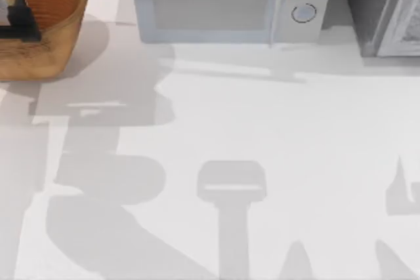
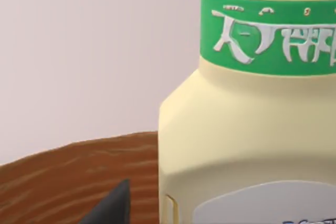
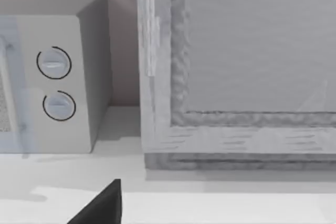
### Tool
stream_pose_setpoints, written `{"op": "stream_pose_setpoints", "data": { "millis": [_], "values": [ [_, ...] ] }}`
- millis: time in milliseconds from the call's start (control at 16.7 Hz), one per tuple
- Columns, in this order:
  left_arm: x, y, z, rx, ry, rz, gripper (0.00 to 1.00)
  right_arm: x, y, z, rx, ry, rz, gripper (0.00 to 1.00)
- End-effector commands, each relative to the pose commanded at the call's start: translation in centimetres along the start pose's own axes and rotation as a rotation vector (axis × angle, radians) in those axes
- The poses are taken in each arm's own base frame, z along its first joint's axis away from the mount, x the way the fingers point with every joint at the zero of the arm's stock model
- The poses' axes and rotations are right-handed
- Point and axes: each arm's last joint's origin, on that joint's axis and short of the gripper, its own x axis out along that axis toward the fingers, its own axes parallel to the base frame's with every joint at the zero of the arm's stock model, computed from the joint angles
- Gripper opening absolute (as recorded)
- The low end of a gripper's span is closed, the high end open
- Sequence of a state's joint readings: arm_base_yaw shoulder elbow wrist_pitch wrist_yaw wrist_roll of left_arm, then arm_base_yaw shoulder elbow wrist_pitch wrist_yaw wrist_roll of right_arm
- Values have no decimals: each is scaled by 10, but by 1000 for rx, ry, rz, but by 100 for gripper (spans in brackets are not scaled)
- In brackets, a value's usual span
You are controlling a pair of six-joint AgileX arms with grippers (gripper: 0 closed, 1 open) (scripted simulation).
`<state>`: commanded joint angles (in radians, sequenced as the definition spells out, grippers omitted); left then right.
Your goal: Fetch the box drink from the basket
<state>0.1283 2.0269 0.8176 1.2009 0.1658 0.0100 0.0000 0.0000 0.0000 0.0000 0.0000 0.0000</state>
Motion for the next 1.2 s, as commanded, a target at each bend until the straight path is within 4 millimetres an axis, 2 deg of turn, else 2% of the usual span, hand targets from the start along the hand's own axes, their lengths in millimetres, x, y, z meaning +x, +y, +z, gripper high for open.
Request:
{"op": "stream_pose_setpoints", "data": {
  "millis": [120, 180, 300, 780, 1080, 1200],
  "values": [
    [0, 0, 0, 0, 0, 0, 100, 0, 0, 0, 0, 0, 0, 100],
    [-1, -2, 7, 11, -22, 0, 100, 0, 0, 0, 0, 0, 0, 100],
    [2, -2, 4, 5, -8, 0, 100, 0, 0, 0, 0, 0, 0, 100],
    [45, 0, 0, 0, 0, 0, 100, 0, 0, 0, 0, 0, 0, 100],
    [50, 0, 0, 0, 0, 0, 100, 0, 0, 0, 0, 0, 0, 100],
    [50, 0, 0, 0, 0, 0, 85, 0, 0, 0, 0, 0, 0, 100]
  ]
}}
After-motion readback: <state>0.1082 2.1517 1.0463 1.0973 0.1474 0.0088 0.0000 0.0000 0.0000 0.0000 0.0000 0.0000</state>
